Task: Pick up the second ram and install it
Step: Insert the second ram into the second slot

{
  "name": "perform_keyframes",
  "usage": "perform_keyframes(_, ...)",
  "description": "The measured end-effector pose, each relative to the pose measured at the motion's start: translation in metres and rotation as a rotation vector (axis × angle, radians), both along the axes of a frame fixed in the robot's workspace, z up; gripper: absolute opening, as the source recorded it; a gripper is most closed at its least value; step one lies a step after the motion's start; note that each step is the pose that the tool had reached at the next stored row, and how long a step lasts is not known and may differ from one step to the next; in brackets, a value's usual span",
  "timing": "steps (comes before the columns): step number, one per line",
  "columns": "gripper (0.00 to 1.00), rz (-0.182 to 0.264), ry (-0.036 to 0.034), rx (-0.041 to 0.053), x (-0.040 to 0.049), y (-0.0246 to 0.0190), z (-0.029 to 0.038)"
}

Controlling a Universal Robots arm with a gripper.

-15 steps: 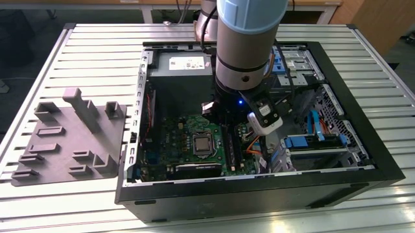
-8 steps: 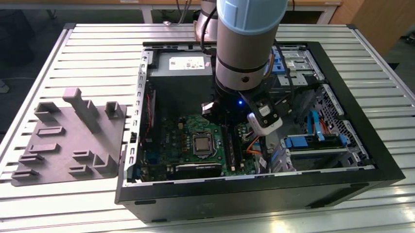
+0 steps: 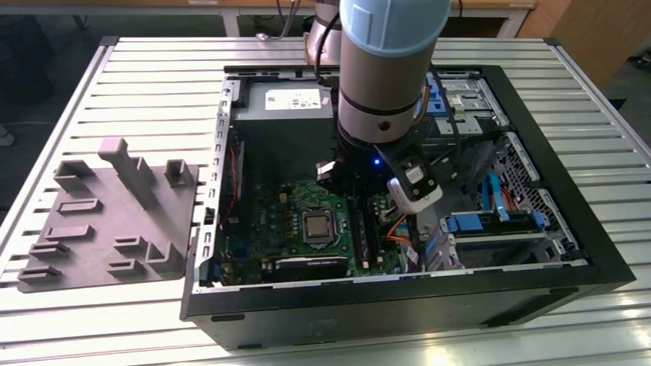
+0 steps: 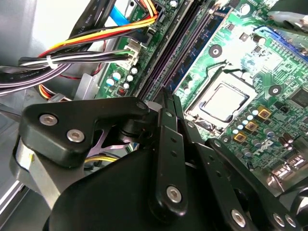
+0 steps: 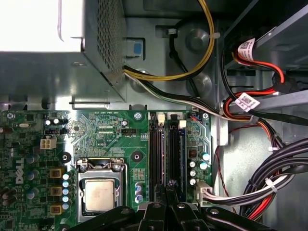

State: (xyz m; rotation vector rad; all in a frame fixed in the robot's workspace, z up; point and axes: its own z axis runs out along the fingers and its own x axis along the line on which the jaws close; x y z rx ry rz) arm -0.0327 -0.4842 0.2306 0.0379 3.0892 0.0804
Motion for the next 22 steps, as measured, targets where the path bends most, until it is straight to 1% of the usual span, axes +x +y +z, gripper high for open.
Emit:
perform_keyframes(6, 0.12, 0.0, 0.0001, -0.0001, 0.0, 0.0002, -0.0012)
perform_keyframes(10, 0.12, 0.0, 0.0, 0.0002, 0.0, 0.0011, -0.0015)
perform_keyframes(22, 0.12, 0.0, 0.0001, -0.0001, 0.0, 0.0012, -0.004)
